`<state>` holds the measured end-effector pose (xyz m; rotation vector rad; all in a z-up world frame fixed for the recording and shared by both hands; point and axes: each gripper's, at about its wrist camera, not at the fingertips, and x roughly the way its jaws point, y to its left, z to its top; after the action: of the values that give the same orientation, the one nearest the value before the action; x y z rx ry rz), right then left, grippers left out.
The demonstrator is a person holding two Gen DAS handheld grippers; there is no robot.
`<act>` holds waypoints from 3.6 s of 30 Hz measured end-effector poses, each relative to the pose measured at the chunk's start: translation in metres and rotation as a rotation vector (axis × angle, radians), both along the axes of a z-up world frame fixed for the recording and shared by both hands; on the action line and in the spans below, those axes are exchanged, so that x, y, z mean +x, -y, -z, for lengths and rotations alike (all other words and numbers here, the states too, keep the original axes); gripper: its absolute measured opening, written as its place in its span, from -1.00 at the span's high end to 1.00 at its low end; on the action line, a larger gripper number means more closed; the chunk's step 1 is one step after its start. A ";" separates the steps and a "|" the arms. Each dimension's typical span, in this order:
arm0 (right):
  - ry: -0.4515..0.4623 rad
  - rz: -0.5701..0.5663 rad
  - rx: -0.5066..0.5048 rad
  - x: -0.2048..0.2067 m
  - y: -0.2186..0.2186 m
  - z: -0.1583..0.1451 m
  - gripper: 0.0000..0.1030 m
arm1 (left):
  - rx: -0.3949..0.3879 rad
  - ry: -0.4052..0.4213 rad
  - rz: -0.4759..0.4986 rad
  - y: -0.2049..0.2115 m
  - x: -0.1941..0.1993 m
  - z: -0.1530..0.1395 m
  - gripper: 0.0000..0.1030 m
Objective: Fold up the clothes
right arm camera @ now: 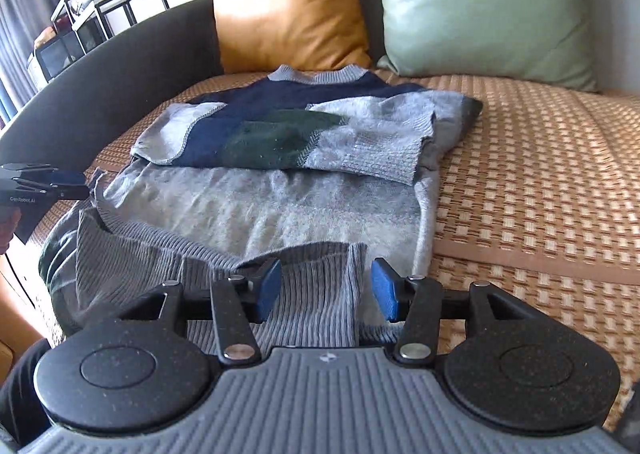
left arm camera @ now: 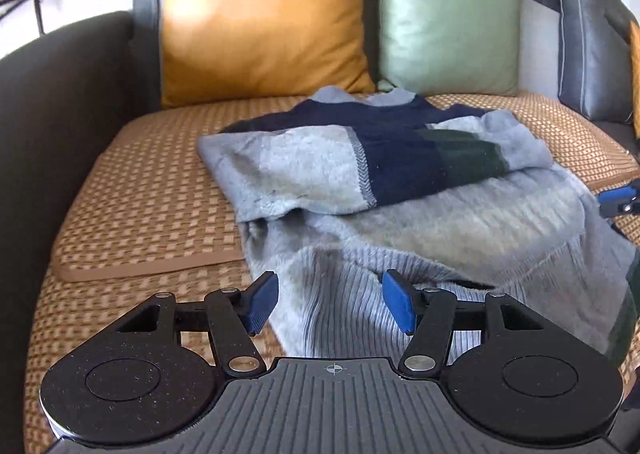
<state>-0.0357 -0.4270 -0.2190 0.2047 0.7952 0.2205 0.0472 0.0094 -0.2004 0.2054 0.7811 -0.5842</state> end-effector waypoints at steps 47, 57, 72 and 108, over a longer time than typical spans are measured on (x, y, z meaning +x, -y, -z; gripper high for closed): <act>0.092 0.085 0.098 0.029 0.029 -0.037 0.93 | -0.057 0.076 -0.201 -0.007 0.035 -0.013 1.00; 0.013 0.174 0.028 0.047 0.032 0.009 0.21 | 0.064 0.030 -0.148 0.016 0.052 0.011 0.01; -0.006 -0.317 -0.073 0.101 -0.075 -0.007 0.00 | 0.111 -0.013 0.420 0.129 0.018 -0.001 -0.09; -0.017 -0.112 -0.111 0.119 -0.049 0.007 0.24 | 0.116 0.079 0.131 0.128 0.053 0.016 0.08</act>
<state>0.0834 -0.3782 -0.2265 0.0578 0.8344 0.2801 0.1004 -0.1187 -0.2159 0.3866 0.7290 -0.6506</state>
